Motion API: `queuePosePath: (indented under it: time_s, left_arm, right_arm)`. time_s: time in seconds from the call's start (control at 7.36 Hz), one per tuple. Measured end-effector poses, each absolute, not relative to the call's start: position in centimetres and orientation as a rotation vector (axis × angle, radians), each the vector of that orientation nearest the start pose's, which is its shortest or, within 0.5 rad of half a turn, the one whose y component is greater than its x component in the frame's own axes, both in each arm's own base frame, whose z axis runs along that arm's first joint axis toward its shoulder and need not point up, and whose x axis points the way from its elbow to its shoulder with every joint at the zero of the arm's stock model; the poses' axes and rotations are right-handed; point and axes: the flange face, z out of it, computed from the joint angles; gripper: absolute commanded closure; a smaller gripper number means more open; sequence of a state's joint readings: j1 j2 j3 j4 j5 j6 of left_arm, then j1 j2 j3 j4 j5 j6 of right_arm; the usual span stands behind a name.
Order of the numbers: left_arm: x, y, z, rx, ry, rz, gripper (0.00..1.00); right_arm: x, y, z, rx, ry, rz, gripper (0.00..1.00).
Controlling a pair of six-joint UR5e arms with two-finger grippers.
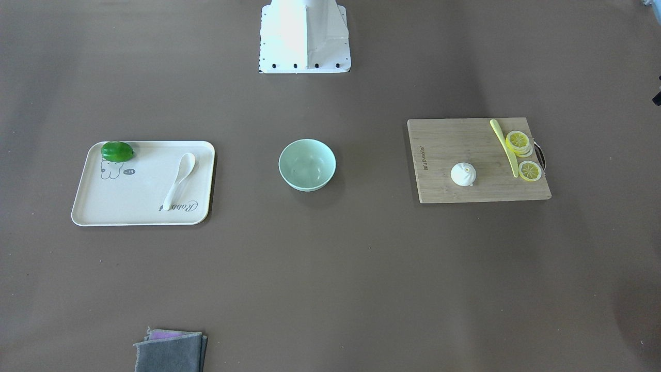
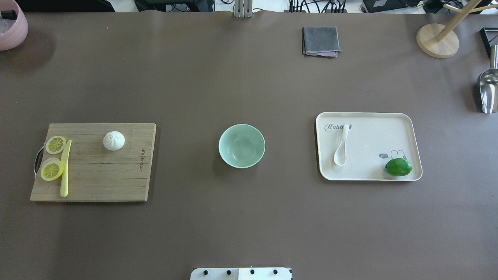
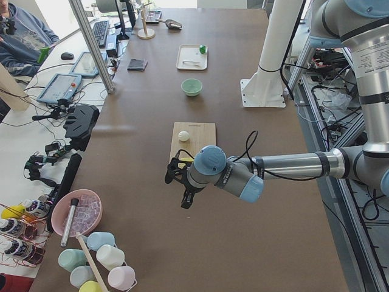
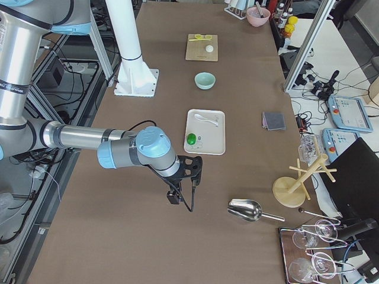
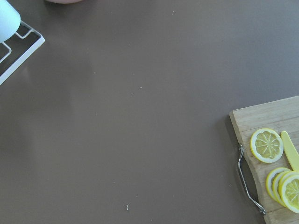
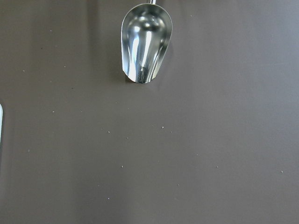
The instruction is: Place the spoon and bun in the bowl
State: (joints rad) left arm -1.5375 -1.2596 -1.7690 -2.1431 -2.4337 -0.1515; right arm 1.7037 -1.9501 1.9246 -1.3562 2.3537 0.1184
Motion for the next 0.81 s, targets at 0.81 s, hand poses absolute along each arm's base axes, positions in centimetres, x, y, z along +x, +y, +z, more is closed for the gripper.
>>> queuePosePath:
  time_s: [0.81]
  left_arm:
    - [-4.74,-37.04,62.83,0.373,0.857,0.099,0.02]
  right_arm:
    - [10.57,-33.37,62.87,0.177,-0.740,0.064,0.00]
